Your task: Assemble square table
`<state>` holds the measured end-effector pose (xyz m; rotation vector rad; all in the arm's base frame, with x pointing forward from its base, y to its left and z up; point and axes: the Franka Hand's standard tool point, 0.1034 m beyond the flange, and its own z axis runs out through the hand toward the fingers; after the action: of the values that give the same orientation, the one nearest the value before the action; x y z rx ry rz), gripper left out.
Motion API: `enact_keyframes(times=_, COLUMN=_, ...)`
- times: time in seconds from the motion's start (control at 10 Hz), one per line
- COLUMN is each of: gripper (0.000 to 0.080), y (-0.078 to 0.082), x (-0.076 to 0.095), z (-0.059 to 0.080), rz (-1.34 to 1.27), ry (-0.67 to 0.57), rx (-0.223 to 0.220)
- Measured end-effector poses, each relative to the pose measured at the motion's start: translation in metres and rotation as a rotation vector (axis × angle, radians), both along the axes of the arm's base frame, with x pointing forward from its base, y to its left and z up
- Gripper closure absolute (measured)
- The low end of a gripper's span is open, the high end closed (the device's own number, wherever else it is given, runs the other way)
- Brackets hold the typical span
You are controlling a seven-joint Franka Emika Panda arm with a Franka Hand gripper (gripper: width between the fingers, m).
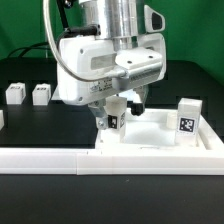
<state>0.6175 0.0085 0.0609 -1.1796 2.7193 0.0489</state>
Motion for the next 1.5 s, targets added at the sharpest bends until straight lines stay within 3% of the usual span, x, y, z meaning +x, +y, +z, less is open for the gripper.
enact_keyframes(times=0.9, gripper=0.0150, y=0.000, x=0.000, z=0.000, rz=0.037, ry=-0.005, rx=-0.006)
enact_keyframes(times=1.0, gripper=0.0150, y=0.003, x=-0.002, z=0.007, rz=0.064, ry=-0.040, rx=-0.014)
enact_keyframes(times=1.2, gripper=0.0150, y=0.011, x=-0.015, z=0.018, rz=0.349, ry=-0.070, rx=-0.047)
enact_keyframes(times=1.5, gripper=0.0150, y=0.013, x=-0.019, z=0.016, rz=0.528, ry=-0.085, rx=-0.079)
